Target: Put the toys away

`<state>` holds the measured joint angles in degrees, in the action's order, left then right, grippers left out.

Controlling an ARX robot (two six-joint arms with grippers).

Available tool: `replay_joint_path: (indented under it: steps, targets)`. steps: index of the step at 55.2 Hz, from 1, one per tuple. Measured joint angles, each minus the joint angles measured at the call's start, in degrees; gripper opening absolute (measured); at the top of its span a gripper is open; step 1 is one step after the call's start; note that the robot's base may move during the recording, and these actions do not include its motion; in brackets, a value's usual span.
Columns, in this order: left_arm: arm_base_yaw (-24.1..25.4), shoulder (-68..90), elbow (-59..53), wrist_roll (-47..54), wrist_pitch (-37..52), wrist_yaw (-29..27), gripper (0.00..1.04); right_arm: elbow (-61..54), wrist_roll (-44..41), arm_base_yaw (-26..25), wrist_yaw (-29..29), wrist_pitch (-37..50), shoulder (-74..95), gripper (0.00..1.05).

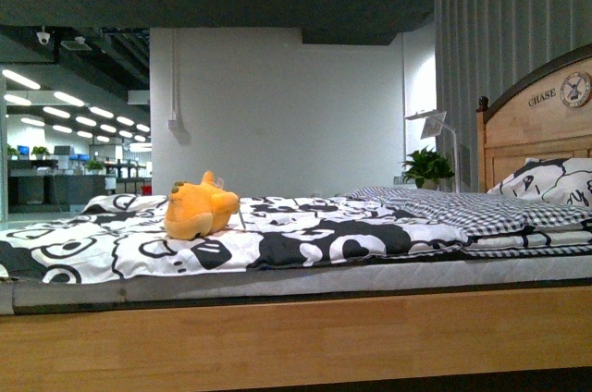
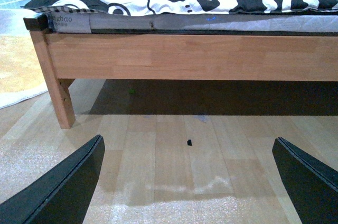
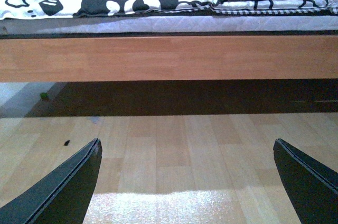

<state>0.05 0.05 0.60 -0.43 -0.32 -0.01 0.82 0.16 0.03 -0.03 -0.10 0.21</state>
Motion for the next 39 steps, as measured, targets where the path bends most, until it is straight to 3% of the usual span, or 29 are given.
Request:
replay_joint_path:
  steps: [39]
  targets:
    - [0.0, 0.0, 0.0, 0.0, 0.0, 0.0, 0.98, 0.0, 0.0, 0.0, 0.0, 0.0, 0.0, 0.98]
